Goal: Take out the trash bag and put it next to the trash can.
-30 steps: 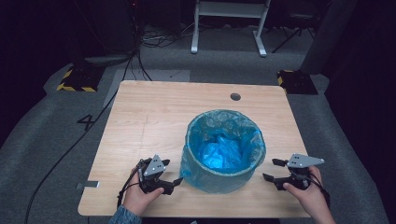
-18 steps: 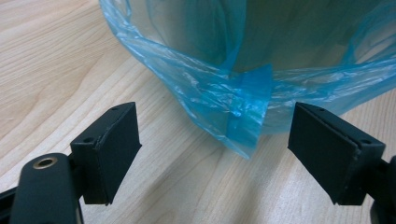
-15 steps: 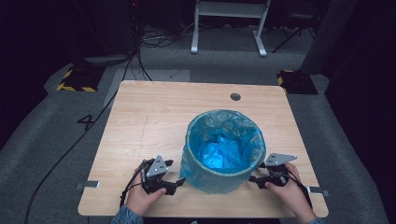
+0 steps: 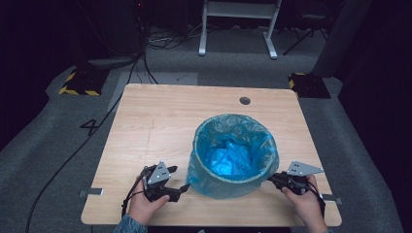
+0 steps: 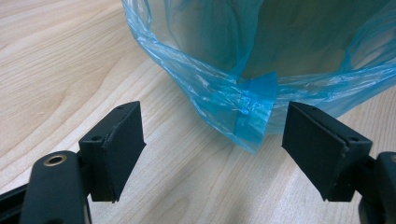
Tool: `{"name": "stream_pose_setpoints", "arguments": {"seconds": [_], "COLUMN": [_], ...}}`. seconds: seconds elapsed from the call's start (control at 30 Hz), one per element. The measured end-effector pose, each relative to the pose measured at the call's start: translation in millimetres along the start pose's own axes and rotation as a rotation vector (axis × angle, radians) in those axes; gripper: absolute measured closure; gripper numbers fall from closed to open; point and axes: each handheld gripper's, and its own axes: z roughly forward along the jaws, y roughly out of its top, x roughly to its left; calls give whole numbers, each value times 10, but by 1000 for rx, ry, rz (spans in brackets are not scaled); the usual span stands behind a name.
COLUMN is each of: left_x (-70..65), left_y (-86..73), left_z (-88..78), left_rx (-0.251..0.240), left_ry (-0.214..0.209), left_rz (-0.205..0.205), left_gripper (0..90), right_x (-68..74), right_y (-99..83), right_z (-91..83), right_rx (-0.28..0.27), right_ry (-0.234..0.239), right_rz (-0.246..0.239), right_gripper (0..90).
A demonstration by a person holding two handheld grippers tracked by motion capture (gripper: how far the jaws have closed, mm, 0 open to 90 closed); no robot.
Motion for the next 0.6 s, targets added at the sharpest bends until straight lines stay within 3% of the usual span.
{"name": "stream_pose_setpoints", "arguments": {"seconds": [0.03, 0.3, 0.6], "left_x": [-1, -17, -27], "left_y": [6, 31, 57], "left_z": [-8, -31, -56], "left_rx": [-1, -7, -15], "left_ry": [-3, -10, -10], "left_rz": [-1, 6, 9], "left_gripper": [203, 204, 206], "right_x": [15, 69, 168], "right_y": [30, 164, 450], "right_z": [-77, -329, -568], "right_rx": [-36, -116, -187], "right_ry": [-5, -27, -56], "right_rz": [1, -14, -84], "right_gripper": [900, 900, 900]}}
